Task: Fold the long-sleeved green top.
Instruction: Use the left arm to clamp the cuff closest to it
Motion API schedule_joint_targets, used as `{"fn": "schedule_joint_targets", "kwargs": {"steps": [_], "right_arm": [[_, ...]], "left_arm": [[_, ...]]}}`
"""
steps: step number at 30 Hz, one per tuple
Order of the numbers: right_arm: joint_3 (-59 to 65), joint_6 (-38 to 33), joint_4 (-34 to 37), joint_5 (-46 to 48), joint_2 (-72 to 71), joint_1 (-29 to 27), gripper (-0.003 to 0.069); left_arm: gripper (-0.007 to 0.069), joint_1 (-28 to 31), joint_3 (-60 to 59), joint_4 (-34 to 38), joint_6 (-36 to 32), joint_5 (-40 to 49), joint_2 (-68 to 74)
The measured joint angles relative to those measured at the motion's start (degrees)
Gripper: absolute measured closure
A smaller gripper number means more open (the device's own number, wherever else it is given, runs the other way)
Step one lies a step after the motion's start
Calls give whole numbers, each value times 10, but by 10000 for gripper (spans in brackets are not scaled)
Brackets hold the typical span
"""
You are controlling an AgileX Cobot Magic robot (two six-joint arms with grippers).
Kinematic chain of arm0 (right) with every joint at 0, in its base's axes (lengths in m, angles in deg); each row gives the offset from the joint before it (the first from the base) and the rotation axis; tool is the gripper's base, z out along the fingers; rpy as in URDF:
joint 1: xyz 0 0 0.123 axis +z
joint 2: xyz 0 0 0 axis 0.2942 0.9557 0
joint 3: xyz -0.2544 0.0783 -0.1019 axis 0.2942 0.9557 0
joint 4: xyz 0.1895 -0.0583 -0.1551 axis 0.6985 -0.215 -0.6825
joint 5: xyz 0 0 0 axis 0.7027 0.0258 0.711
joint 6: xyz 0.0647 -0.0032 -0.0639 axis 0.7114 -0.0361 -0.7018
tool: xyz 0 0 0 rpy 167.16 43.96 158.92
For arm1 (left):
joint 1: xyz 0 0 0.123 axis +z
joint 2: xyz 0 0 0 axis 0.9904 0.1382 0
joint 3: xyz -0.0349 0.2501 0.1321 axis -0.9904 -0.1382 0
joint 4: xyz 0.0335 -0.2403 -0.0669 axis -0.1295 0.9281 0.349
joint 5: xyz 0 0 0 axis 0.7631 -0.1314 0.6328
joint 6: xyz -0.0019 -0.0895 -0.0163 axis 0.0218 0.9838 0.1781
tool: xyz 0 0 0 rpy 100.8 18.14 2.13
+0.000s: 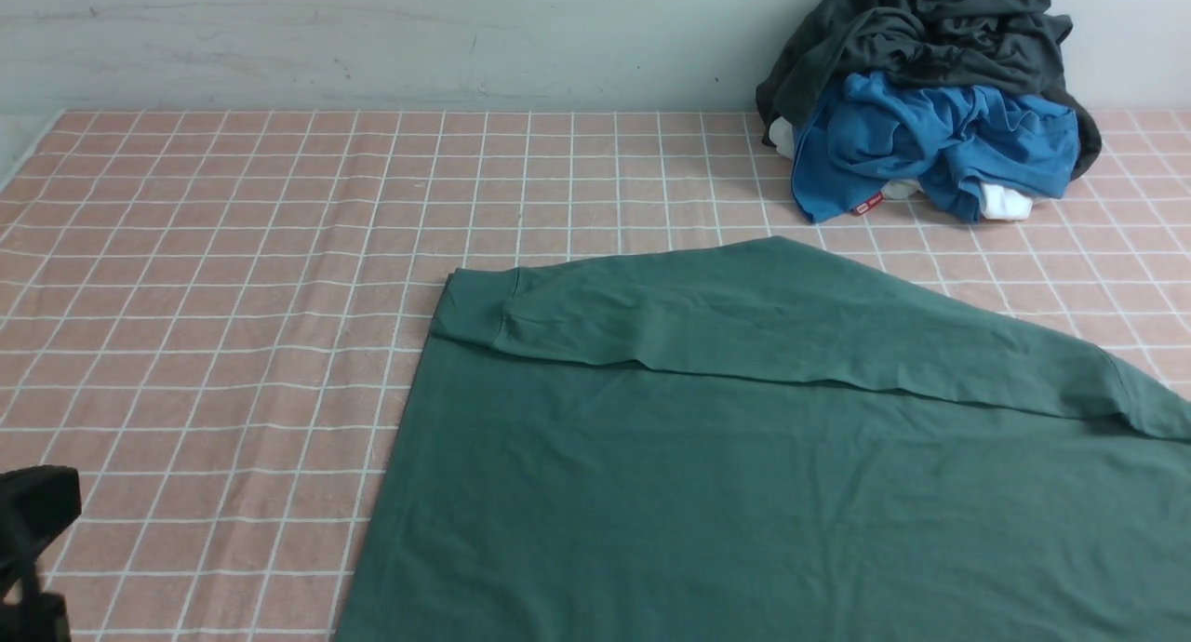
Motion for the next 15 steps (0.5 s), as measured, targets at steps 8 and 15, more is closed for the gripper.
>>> {"fn": "schedule_joint_targets", "kwargs": {"steps": [8,15], "right_arm": [[-187,-44,-40,262,243,107,673],[-186,-69,-40,400,297,206,673]], "left_arm": [[594,-158,82,-112,27,119,216],[448,-253,1,-138,78,117,331]]}}
